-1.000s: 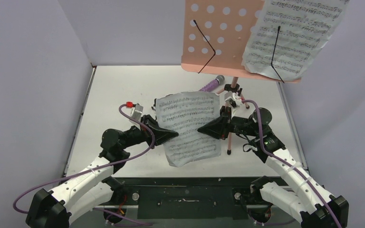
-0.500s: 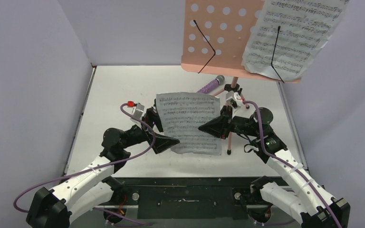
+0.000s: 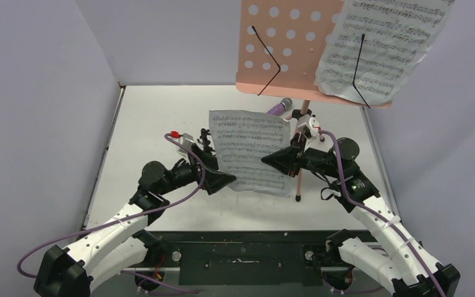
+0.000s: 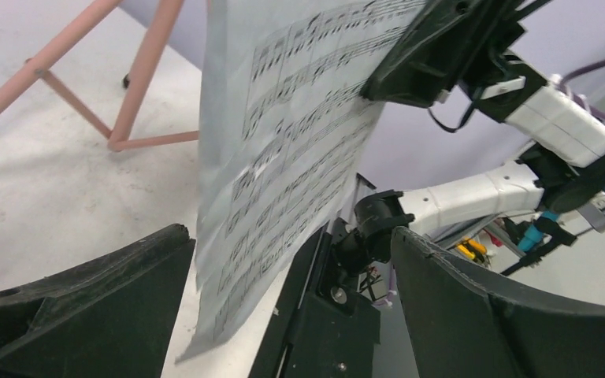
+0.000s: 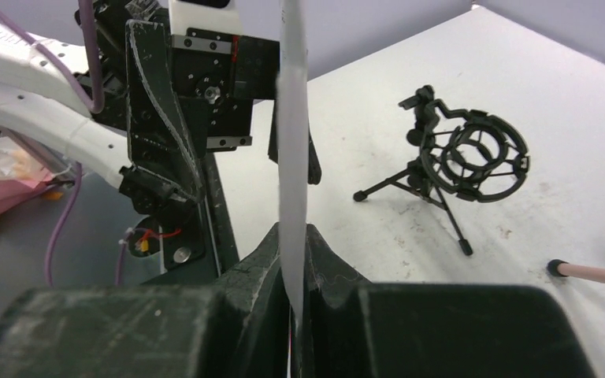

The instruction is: Set up the instrument practice props

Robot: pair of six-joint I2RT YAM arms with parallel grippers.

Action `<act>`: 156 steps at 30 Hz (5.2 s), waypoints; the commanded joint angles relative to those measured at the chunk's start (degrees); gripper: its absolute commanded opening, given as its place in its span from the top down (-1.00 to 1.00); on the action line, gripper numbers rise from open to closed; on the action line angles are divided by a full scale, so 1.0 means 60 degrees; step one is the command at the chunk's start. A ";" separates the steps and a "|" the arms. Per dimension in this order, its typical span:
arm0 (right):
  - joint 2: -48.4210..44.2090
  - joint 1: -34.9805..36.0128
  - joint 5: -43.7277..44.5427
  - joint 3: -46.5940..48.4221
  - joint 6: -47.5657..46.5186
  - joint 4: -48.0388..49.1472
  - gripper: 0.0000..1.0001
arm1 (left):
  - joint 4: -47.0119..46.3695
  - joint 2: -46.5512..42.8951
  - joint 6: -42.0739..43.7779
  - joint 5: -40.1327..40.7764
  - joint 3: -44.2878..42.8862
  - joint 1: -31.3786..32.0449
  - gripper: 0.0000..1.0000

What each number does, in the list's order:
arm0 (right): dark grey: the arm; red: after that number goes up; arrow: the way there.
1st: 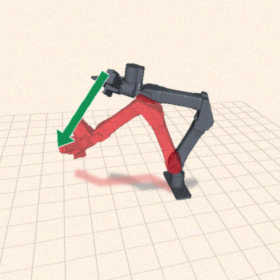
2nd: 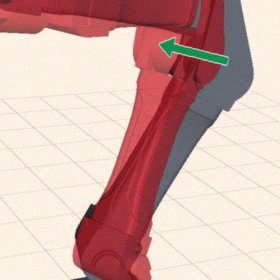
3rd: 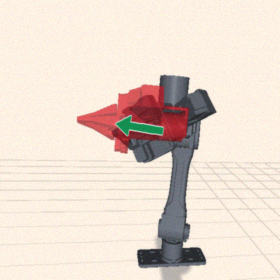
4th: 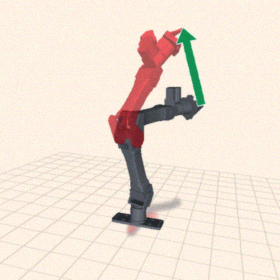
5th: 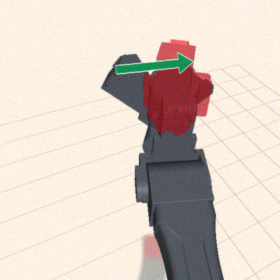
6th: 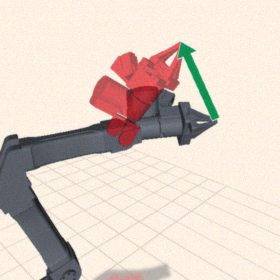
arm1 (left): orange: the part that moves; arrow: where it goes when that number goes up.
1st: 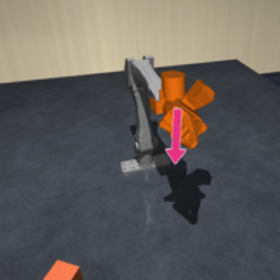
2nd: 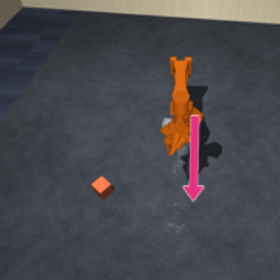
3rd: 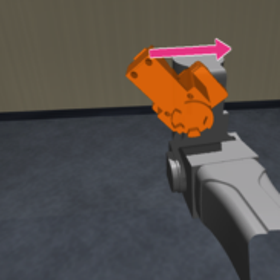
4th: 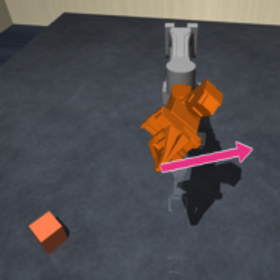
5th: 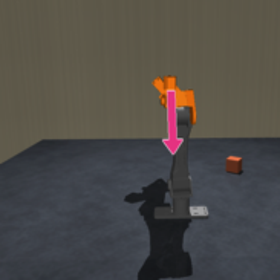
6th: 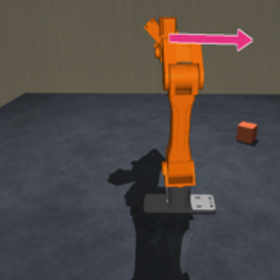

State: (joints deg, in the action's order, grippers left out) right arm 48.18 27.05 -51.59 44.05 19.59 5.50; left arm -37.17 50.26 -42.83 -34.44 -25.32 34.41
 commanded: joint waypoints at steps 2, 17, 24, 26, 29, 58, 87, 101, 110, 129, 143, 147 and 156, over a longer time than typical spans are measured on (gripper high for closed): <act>-0.0239 0.0051 0.0920 0.0867 -0.0806 -0.0597 0.89 | 0.1449 -0.0390 0.0682 0.1132 -0.0766 -0.0037 -0.93; -0.1675 0.0038 0.3091 0.1652 -0.1476 -0.1266 0.89 | 0.3589 -0.0403 0.1762 0.1424 -0.1934 -0.0037 -0.93; -0.2044 0.0034 0.3898 0.2186 -0.1653 -0.1265 0.89 | 0.3902 -0.0481 0.1915 0.1955 -0.2592 -0.0037 -0.93; -0.2139 0.0039 0.4164 0.2310 -0.1678 -0.1220 0.89 | 0.4065 -0.0418 0.1943 0.2059 -0.3011 -0.0037 -0.93; -0.2272 0.0036 0.4642 0.2369 -0.1697 -0.1117 0.89 | 0.4255 -0.0240 0.2059 0.2001 -0.3634 -0.0037 -0.93; -0.2609 0.0041 0.7087 0.3507 -0.2167 -0.0278 0.89 | 0.3114 0.2616 0.1070 0.1338 -0.8614 -0.0023 -0.64; -0.1367 0.0045 0.8004 0.4413 -0.1689 0.0133 0.89 | 0.2451 0.6344 0.0003 0.1666 -1.2170 0.0752 -0.07; -0.1025 0.0045 0.7908 0.4677 -0.1625 0.0090 0.89 | 0.3421 0.6902 0.0168 0.2465 -1.3004 0.0950 0.12; -0.0768 0.0047 0.7945 0.4908 -0.1680 0.0033 0.89 | 0.3689 0.7156 0.0250 0.2458 -1.3349 0.1089 0.18; -0.0593 0.0035 0.8123 0.5064 -0.1874 -0.0039 0.89 | 0.3350 0.6894 0.0056 0.2529 -1.2856 0.1105 0.65; 0.0210 0.0045 0.8093 0.5882 -0.1863 -0.0316 0.89 | 0.2320 0.6776 -0.0416 0.2165 -1.2384 0.1096 0.96; 0.0471 0.0035 0.7990 0.6160 -0.1895 -0.0392 0.89 | 0.1851 0.6674 -0.0529 0.2165 -1.2085 0.1105 1.00; 0.0971 0.0044 0.7977 0.6468 -0.1795 -0.0293 0.89 | 0.1180 0.6380 -0.0536 0.2253 -1.1570 0.1134 1.00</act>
State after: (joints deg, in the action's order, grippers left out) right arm 52.73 27.05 -3.38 80.79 8.58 2.24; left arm -24.62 91.92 -46.09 -20.40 -95.72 40.84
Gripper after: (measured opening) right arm 0.059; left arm 0.045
